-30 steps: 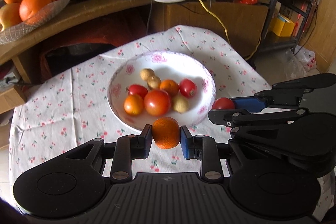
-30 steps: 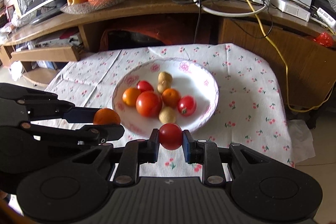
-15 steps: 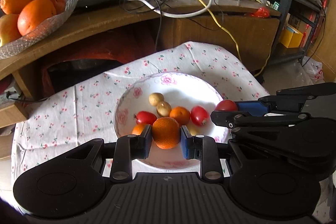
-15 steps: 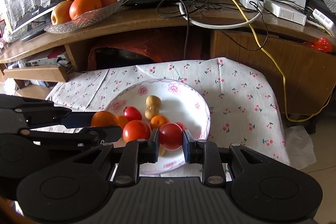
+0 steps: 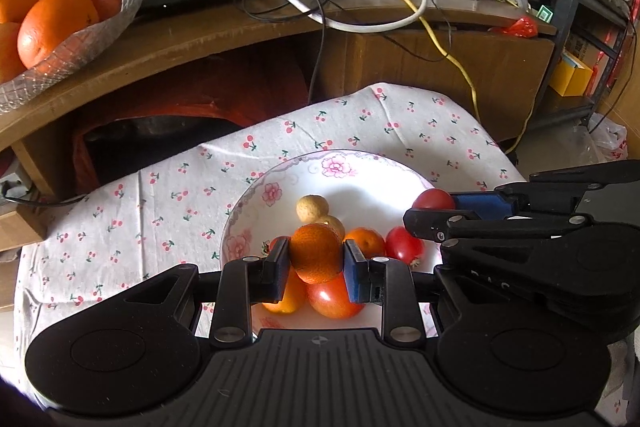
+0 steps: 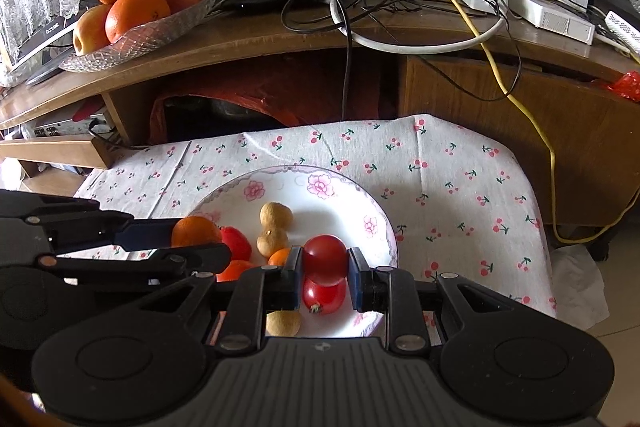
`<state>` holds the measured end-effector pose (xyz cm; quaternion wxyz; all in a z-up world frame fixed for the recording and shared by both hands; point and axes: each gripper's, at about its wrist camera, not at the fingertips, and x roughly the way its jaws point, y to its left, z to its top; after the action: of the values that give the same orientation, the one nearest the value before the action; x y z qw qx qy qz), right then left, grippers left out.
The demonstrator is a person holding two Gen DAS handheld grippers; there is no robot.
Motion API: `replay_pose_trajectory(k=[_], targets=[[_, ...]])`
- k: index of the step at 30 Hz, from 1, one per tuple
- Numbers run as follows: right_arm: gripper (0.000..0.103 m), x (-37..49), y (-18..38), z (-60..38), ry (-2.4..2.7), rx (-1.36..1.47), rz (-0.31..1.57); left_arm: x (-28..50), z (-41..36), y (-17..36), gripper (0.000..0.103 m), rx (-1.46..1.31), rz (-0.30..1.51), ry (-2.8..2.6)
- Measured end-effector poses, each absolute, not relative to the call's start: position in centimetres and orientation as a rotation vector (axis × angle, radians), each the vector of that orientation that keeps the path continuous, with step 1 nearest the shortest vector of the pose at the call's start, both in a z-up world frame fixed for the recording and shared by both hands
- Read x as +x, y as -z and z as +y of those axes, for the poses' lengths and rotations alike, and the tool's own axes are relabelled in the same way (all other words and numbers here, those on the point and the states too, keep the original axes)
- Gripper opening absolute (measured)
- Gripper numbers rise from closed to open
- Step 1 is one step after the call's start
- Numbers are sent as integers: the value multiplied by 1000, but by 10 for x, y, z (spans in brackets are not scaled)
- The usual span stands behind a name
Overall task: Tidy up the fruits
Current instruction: 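Carry the tangerine in the left tool and tomato in the right tool over the bowl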
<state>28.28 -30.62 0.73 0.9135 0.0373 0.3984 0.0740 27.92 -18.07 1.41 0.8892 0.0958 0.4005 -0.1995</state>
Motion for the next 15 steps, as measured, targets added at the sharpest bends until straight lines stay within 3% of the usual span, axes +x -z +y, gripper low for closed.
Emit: replay_pose_trajectory(k=[15], targets=[[26, 303, 7, -307, -157, 96, 845, 296, -180, -1, 35, 189, 862, 393]])
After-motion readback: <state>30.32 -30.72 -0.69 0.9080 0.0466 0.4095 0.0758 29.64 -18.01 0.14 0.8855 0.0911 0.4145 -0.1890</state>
